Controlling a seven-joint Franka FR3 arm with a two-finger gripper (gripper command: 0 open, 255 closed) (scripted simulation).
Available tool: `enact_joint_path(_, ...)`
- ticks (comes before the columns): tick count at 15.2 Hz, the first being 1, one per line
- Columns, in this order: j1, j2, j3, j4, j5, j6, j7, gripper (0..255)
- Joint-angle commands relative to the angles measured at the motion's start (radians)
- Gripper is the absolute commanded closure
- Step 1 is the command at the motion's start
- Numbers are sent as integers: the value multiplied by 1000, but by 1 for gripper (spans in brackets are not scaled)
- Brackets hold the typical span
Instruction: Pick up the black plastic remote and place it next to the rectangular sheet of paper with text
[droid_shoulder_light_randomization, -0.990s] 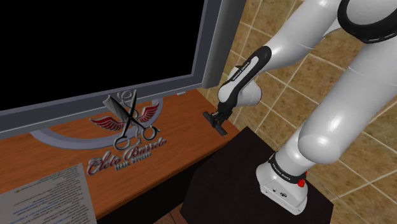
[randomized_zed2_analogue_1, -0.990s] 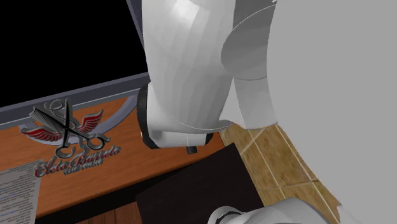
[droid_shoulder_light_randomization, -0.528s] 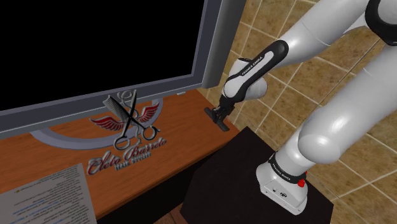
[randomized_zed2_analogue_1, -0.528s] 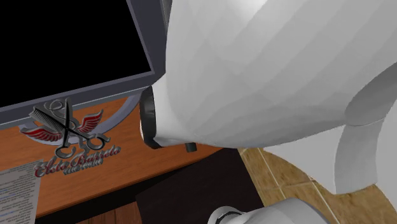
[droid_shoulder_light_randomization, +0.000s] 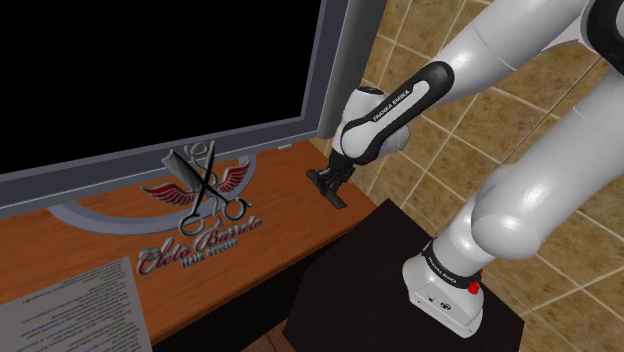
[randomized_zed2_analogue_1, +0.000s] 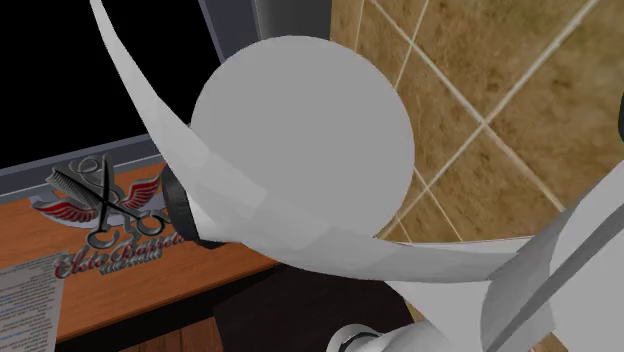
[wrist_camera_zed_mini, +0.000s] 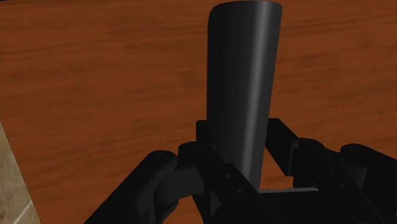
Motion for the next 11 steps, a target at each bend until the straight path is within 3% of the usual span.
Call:
enact_joint_path(1, 29, 17, 36, 32, -2, -9, 70, 255)
enact_joint_path(11, 164, 178, 153, 247, -77, -42, 391, 255)
